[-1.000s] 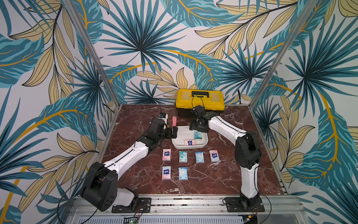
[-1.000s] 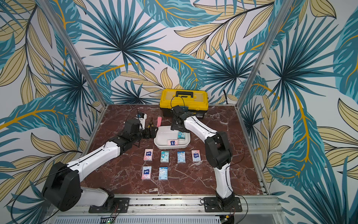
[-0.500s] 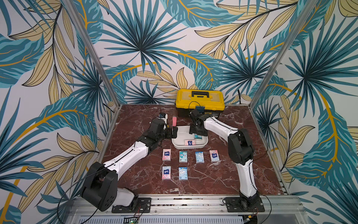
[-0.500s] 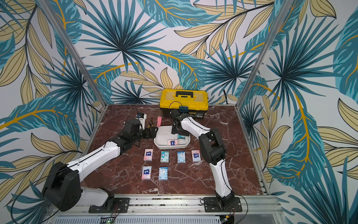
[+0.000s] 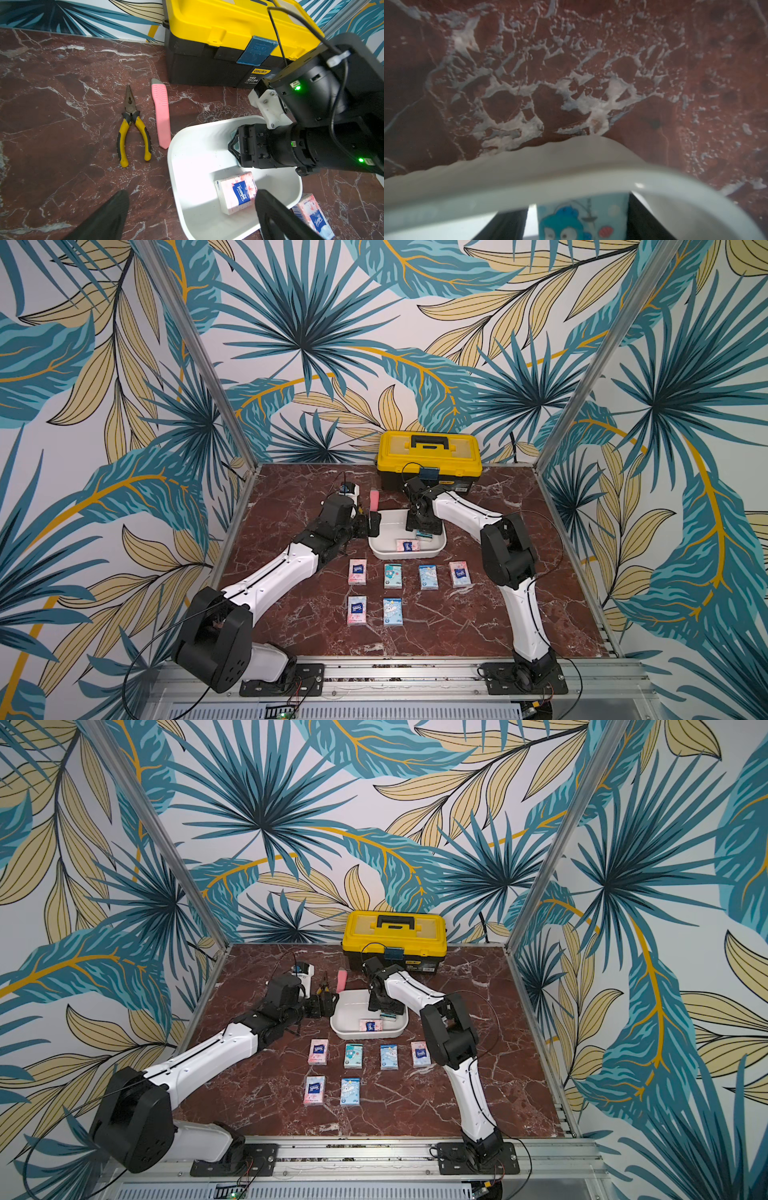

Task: Take the pocket tissues out of the storage box
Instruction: Pick up the pocket tissues from the storage box, then place the pocket tissues at the center of the board.

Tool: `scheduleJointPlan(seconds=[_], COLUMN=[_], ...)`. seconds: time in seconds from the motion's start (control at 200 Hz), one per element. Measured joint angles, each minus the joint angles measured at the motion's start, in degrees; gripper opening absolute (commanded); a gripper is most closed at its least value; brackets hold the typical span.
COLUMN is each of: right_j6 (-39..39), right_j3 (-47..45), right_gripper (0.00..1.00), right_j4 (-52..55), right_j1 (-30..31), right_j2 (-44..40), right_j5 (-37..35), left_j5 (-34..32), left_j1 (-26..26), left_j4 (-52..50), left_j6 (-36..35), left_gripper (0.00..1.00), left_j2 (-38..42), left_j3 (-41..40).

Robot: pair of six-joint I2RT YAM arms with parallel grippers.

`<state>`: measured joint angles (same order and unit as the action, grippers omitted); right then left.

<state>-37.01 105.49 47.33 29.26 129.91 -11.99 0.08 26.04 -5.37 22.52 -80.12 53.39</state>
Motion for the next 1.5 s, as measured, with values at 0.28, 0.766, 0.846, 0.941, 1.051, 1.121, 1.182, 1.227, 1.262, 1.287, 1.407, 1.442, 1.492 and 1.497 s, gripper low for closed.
scheduleJointPlan(seconds=[0.28, 0.766, 0.846, 0.941, 1.051, 1.121, 1.182, 1.227, 1.262, 1.287, 1.407, 1.442, 1.492, 1.497], right_j6=[0.4, 1.0, 1.0, 1.1, 1.0, 1.0, 1.0, 1.0, 0.8, 0.6, -0.4, -0.8, -1.5, -1.5], right_j3=[1.2, 2.1, 2.1, 2.1, 1.9, 0.9, -0.3, -1.4, -2.4, -3.2, -7.5, -8.9, -11.0, -11.2], right_gripper=[0.53, 0.51, 0.51, 0.51, 0.51, 0.51, 0.51, 0.51, 0.51, 0.51, 0.51, 0.51, 0.51, 0.51], right_j4=[0.9, 2.9, 3.3, 3.9, 4.2, 4.2, 4.5, 4.7, 4.9, 5.0, 5.7, 5.9, 6.3, 6.3], right_j1=[0.0, 0.3, 0.8, 1.6, 2.7, 3.5, 4.2, 4.7, 5.2, 5.6, 7.9, 8.7, 9.8, 9.8], right_j2=[0.0, -1.0, -2.5, -5.0, -8.1, -10.6, -12.8, -14.5, -15.8, -16.9, -21.9, -23.3, -25.4, -25.5], right_j5=[0.9, 0.3, -0.1, -0.5, -1.0, -1.3, -1.7, -1.9, -2.0, -2.1, -2.8, -2.9, -3.0, -3.0], left_j5=[0.0, 0.5, 0.6, 0.7, 0.8, 0.9, 0.9, 0.9, 0.9, 0.9, 1.1, 1.2, 1.2, 1.2], left_j1=[0.0, 0.0, 0.0, 0.0, 0.0, 0.0, 0.0, 0.0, 0.0, 0.0, 0.0, 0.0, 0.0, 0.0], left_j4=[0.0, 0.0, 0.0, 0.1, 0.1, 0.3, 0.5, 0.5, 0.6, 0.6, 0.9, 1.0, 1.2, 1.2], left_j6=[0.0, 0.0, 0.0, 0.0, 0.0, 0.0, 0.0, 0.0, 0.0, 0.0, 0.0, 0.0, 0.1, 0.1], left_gripper=[1.0, 1.0, 1.0, 1.0, 1.0, 1.0, 1.0, 1.0, 1.0, 1.0, 1.0, 1.0, 1.0, 1.0], left_j2=[0.0, 0.2, 0.4, 1.0, 1.9, 2.5, 3.0, 3.4, 3.8, 4.1, 5.2, 5.4, 5.7, 5.7], left_j3=[0.0, 0.0, 0.0, -0.1, -0.5, -0.9, -1.3, -1.6, -1.9, -2.1, -3.3, -3.6, -4.1, -4.1])
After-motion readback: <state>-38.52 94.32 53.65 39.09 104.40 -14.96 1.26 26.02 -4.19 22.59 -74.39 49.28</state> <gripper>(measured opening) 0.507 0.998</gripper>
